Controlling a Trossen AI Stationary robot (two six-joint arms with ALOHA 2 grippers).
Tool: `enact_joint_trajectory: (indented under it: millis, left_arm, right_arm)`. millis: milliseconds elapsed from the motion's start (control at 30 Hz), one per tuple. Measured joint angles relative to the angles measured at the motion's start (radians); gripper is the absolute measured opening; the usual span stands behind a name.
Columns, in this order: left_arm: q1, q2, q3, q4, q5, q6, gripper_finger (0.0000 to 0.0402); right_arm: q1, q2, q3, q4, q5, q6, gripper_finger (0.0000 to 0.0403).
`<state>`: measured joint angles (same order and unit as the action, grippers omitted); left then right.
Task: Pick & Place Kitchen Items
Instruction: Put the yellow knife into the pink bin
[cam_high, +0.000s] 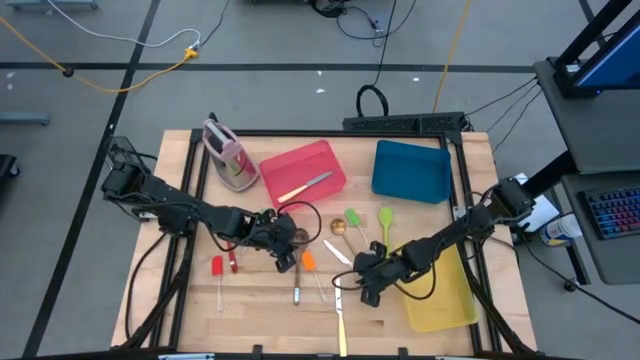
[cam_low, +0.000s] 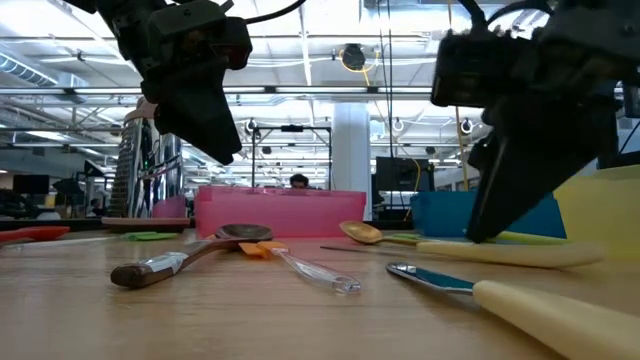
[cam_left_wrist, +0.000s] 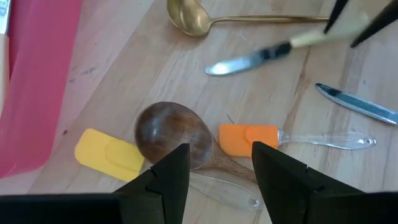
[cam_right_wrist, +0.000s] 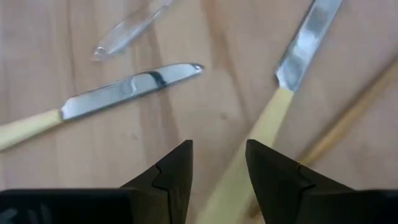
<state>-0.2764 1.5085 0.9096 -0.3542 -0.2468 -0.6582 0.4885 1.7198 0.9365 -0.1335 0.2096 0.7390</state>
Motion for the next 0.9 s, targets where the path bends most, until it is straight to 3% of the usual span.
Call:
enact_joint_trajectory:
  millis: [133, 500, 900]
  left_arm:
    - [-0.001, 0.0, 0.0, 0.0, 0.0, -0.005, 0.0179]
    - [-0.036, 0.0, 0.0, 0.011, -0.034, -0.044, 0.0179]
    - [-0.089, 0.0, 0.0, 0.015, -0.051, -0.112, 0.0179]
  right_arm:
    - [0.0, -0.015, 0.002, 0.005, 0.103, -0.03, 0.0144]
    - [-0.004, 0.052, 0.004, -0.02, 0.146, -0.026, 0.0144]
    - [-0.008, 0.011, -0.001, -0.015, 0.213, -0.203, 0.0144]
